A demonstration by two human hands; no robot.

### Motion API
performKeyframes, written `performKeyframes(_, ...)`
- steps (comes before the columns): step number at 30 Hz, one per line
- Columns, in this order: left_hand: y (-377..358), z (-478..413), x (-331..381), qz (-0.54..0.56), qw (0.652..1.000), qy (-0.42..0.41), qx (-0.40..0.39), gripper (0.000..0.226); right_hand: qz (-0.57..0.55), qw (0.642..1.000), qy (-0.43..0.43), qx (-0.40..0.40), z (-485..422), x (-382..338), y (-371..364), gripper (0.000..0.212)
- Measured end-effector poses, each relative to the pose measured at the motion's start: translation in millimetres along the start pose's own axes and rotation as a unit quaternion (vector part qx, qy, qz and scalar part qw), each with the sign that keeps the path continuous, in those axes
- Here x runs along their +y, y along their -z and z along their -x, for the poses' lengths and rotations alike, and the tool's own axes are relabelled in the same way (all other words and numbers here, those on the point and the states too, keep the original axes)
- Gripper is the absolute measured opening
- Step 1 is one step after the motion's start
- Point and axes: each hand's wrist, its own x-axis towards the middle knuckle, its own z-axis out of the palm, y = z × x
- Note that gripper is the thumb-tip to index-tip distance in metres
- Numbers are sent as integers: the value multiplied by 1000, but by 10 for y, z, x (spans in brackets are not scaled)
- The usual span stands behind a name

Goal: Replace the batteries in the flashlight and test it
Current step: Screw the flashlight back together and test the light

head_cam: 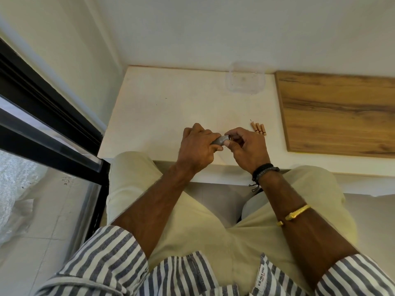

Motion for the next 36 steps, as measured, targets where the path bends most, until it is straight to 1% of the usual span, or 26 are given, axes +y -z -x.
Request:
performKeyframes(3, -7, -1, -14, 8, 1000, 6, 0, 36, -40, 999, -14, -15, 11, 31, 19, 23)
performKeyframes(6, 2, -9, 14, 36, 999, 13, 14, 39, -83, 996, -23, -6, 3, 46, 37, 25)
performKeyframes(8, 2, -3, 49, 63, 998, 20, 21, 40, -151, 987, -56, 21, 7, 33, 2, 20)
performKeyframes(9, -3, 2, 58, 73, 997, 28, 20, 41, -210, 973, -88, 42, 13, 19, -24, 19)
performKeyframes(10, -6, 6, 57, 83, 996, 39, 22, 42, -275, 951, -127, 64, 18, 8, -45, 18)
performKeyframes(12, 1, 14, 47, 111, 992, 58, 36, 41, -397, 891, -197, 103, 23, -14, -54, 21)
performKeyframes(14, 17, 17, 53, 146, 986, 67, 43, 37, -481, 832, -248, 121, 19, -18, -34, 18)
performKeyframes(15, 22, 24, 63, 158, 984, 68, 43, 35, -509, 809, -267, 119, 19, -15, -34, 16)
performKeyframes(17, 22, 31, 81, 170, 982, 62, 47, 33, -554, 773, -293, 99, 31, -4, -53, 16)
performKeyframes(19, 5, 34, 77, 171, 982, 52, 56, 31, -583, 751, -302, 66, 51, 16, -103, 22)
performKeyframes(21, -2, 33, 86, 183, 980, 49, 57, 31, -618, 724, -301, 58, 52, 18, -137, 26)
performKeyframes(22, -6, 27, 102, 199, 977, 56, 58, 32, -643, 700, -303, 65, 42, 9, -148, 26)
performKeyframes(24, -7, 6, 159, 254, 960, 106, 49, 34, -699, 634, -316, 96, 9, -20, -154, 25)
performKeyframes(25, -10, -9, 185, 287, 946, 148, 38, 34, -719, 603, -325, 115, -11, -28, -152, 24)
performKeyframes(26, -17, -19, 197, 337, 920, 201, 23, 33, -733, 578, -333, 132, -27, -21, -152, 24)
performKeyframes(27, -2, -26, 212, 413, 874, 256, 8, 32, -742, 561, -337, 144, -40, -3, -150, 25)
performKeyframes(28, 19, -31, 219, 499, 811, 303, -3, 34, -749, 550, -336, 153, -49, 22, -143, 27)
performKeyframes(29, 35, -33, 212, 572, 748, 337, -11, 44, -757, 541, -331, 157, -48, 45, -132, 30)
performKeyframes(30, 59, -35, 203, 619, 699, 359, -13, 56, -766, 534, -322, 155, -39, 68, -117, 31)
performKeyframes(31, 83, -40, 189, 646, 665, 373, -9, 67, -777, 528, -309, 148, -27, 84, -96, 29)
performKeyframes(33, 110, -51, 147, 688, 615, 387, 4, 79, -800, 515, -278, 130, -7, 78, -41, 25)
performKeyframes(36, 126, -60, 101, 729, 563, 389, 18, 91, -825, 488, -254, 131, -14, 62, 16, 25)
